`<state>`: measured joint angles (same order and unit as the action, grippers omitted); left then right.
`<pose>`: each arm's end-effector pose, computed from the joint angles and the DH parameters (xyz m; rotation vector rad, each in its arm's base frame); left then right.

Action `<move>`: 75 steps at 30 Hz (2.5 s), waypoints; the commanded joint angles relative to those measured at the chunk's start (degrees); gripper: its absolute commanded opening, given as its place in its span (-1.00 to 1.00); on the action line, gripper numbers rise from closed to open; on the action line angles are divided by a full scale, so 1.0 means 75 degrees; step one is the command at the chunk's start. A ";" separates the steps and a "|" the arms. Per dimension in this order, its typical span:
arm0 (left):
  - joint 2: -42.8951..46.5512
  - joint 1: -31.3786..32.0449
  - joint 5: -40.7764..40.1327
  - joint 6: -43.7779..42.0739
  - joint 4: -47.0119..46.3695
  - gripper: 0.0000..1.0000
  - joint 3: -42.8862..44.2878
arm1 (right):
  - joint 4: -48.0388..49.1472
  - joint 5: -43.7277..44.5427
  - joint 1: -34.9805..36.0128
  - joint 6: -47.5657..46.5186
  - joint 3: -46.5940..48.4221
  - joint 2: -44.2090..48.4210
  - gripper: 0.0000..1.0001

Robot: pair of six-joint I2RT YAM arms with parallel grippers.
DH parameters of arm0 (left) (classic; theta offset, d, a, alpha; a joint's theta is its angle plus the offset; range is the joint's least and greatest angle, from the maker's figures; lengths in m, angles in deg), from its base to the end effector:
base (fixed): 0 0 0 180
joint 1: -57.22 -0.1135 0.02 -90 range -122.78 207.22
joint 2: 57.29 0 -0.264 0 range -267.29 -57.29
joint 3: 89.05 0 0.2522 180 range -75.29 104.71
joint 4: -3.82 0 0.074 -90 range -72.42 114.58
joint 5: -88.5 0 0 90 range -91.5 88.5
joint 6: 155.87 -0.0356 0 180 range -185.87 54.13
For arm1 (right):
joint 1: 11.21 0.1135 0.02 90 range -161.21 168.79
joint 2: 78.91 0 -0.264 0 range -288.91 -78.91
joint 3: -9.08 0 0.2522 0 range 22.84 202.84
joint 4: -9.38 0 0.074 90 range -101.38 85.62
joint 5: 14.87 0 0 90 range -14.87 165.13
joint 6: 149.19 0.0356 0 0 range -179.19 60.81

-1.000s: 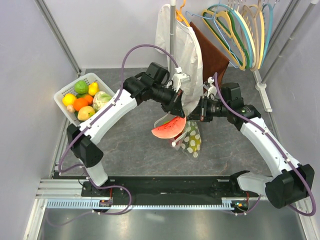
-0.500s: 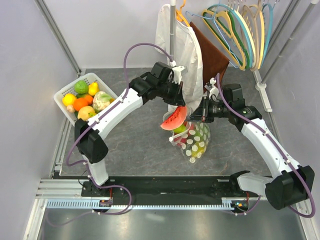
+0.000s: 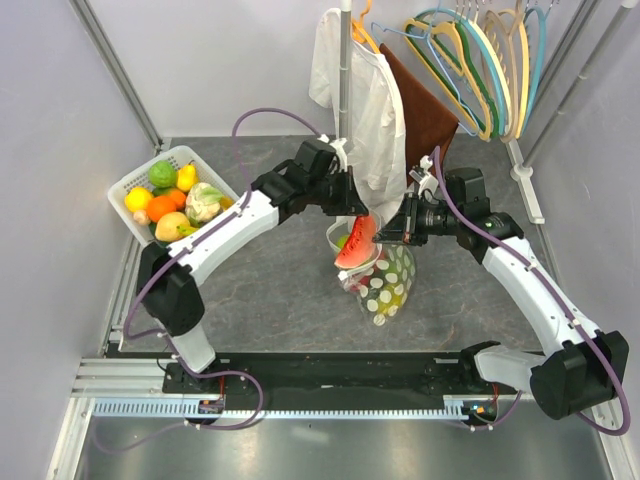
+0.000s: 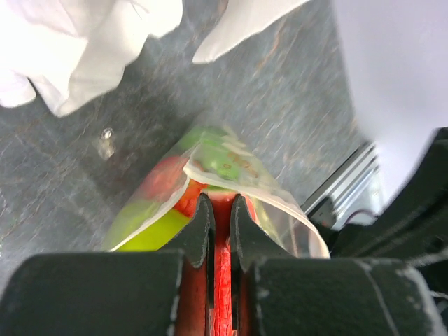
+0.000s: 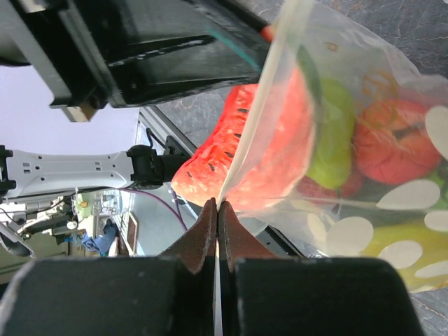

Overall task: Place the food in the zip-top bag and seal the zipper
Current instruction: Place the fake fruit in the zipper food storage bag.

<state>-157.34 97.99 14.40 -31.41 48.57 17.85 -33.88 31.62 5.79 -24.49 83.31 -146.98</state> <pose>0.2980 -0.2698 0.3370 0.2956 2.3868 -0.9813 0.2336 0.0970 0.3252 -0.0969 2.3333 1.3195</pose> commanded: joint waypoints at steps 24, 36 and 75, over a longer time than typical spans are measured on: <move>0.2055 0.0071 -0.4299 -0.0152 -0.5710 -0.95 -0.2820 | 0.2234 -0.0785 -0.0320 0.3271 -0.0175 -0.0087 -1.00; 0.2464 0.0575 -0.3352 0.1018 -0.5221 -0.92 -0.3394 | 0.2116 -0.0598 -0.0555 0.3846 -0.0093 -0.0264 -1.00; 0.4832 0.0375 0.3964 -1.2573 0.3440 0.32 -0.2305 | 0.2269 -0.3328 -0.0017 0.1280 -0.0398 0.0358 -1.00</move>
<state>-122.29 96.09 46.07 -106.12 67.45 2.38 -18.60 9.19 3.91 -12.54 79.62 -144.53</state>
